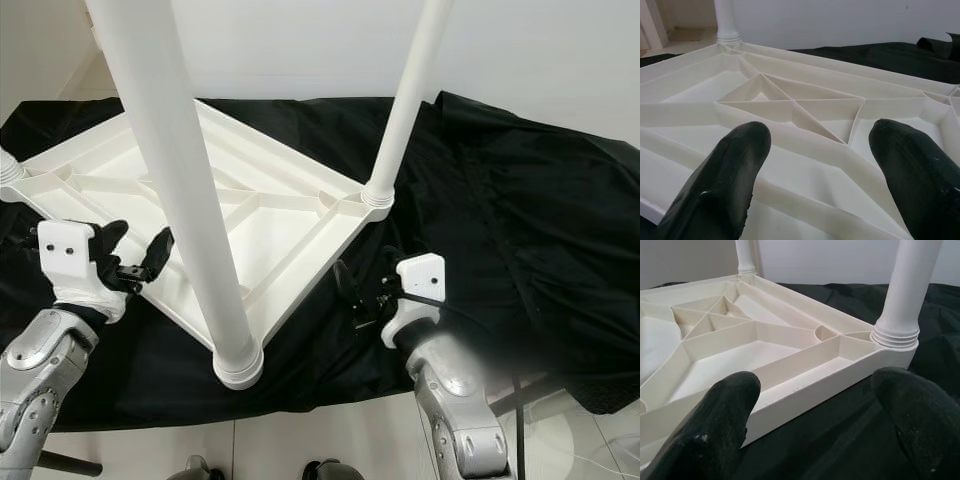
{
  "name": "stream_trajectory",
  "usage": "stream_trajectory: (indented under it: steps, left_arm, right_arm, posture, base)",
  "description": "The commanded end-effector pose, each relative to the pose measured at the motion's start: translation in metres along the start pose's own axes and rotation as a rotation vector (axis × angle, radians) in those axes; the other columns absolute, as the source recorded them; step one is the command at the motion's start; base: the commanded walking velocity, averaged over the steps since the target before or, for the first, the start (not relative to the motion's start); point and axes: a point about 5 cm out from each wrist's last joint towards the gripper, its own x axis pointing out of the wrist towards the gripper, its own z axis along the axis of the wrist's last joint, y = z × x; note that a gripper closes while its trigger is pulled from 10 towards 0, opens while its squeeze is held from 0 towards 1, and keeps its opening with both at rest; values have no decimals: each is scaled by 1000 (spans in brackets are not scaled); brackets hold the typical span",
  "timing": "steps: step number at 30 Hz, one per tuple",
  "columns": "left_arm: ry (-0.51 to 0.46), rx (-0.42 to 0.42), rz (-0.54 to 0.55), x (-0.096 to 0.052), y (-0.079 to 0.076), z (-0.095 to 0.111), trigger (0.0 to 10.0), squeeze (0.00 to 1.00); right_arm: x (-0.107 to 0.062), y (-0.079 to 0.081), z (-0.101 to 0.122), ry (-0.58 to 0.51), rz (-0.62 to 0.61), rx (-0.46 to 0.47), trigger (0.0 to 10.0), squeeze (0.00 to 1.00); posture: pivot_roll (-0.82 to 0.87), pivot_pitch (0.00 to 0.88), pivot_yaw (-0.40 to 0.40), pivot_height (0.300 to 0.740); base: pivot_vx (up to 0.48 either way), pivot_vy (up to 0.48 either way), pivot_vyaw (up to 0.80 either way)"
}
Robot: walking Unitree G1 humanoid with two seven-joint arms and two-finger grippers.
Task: Building children table
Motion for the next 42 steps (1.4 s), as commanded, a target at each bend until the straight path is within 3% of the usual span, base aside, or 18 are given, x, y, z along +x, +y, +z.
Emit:
stream_trajectory:
  steps: [1, 2, 3, 9, 10, 19, 20, 21, 22, 23, 24, 25, 31, 34, 36, 40, 42]
  left_arm:
    - [1, 2, -319, -4, -17, -2, 10000, 0]
    - [1, 0, -322, -4, -17, -1, 10000, 0]
    - [1, 2, -328, -4, -17, -1, 10000, 0]
    - [2, -8, -368, -4, -17, 1, 10000, 0]
    - [3, -6, -376, -4, -17, 2, 10000, 0]
    - [14, -21, -454, -6, -20, 2, 10000, 0]
    - [19, -20, -468, -6, -21, 2, 10000, 416]
    - [24, -33, -489, -7, -22, 2, 10000, 882]
    - [27, -13, -497, -7, -22, 3, 10000, 1000]
    - [28, 3, -500, -7, -22, 3, 10000, 1000]
    - [28, 3, -500, -7, -22, 3, 10000, 1000]
    - [31, 35, -523, -10, -23, 3, 10000, 0]
    - [70, 75, -592, -18, -25, -1, 10000, 0]
    - [161, 130, -716, -34, -25, -11, 10000, 0]
    - [199, 141, -755, -39, -24, -14, 10000, 0]
    - [249, 158, -802, -45, -23, -20, 10000, 0]
    - [267, 167, -820, -45, -20, -20, 10000, 0]
  right_arm:
    - [-3, -3, 2, -6, 2, -7, 10000, 0]
    - [-4, -3, 3, -8, -1, -8, 10000, 0]
    - [-6, -3, 4, -21, 9, 17, 10000, 1000]
    - [-8, -2, 5, -27, 20, 17, 10000, 961]
    - [-9, -1, 5, -25, 26, 9, 10000, 0]
    - [-10, 3, 5, -22, 75, 4, 10000, 0]
    - [-11, 5, 7, -30, 109, 21, 10000, 1000]
    - [-11, 7, 7, -31, 133, 23, 10000, 1000]
    - [-11, 9, 8, -30, 157, 23, 10000, 1000]
    - [-10, 10, 8, -28, 169, 22, 10000, 0]
    - [-10, 10, 8, -28, 169, 22, 10000, 0]
    - [-10, 12, 8, -23, 200, 13, 10000, 0]
    - [-11, 14, 8, -15, 270, -13, 10000, 0]
    - [-20, 17, 7, 34, 435, -22, 10000, 0]
    - [-23, 18, 5, 57, 479, -21, 10000, 0]
    - [-27, 18, 3, 94, 554, -38, 10000, 0]
    - [-36, 21, 3, 146, 670, -46, 10000, 0]
  posture:
    - [-88, 133, -32, 740]
    - [-94, 139, -26, 740]
    - [-98, 142, -22, 740]
    - [-99, 147, -12, 740]
    - [-98, 147, -10, 740]
    - [-87, 141, -5, 740]
    - [-76, 140, -2, 740]
    - [-62, 135, -2, 740]
    - [-58, 134, -4, 740]
    - [-56, 134, -7, 740]
    - [-56, 134, -7, 740]
    - [-53, 131, -13, 740]
    - [-48, 129, -22, 740]
    - [-47, 131, -26, 740]
    - [-47, 132, -27, 740]
    - [-47, 133, -25, 740]
    - [-48, 135, -23, 740]
  base:
    - [0, 0, 0]
    - [0, 0, 0]
    - [0, 0, 0]
    - [0, 0, 0]
    - [0, 0, 0]
    - [0, 0, 0]
    - [0, 0, 0]
    - [0, 0, 0]
    - [0, 0, 0]
    - [0, 0, 0]
    - [0, 0, 0]
    - [0, 0, 0]
    - [0, 0, 0]
    - [0, 0, 0]
    - [0, 0, 0]
    - [0, 0, 0]
    - [0, 0, 0]
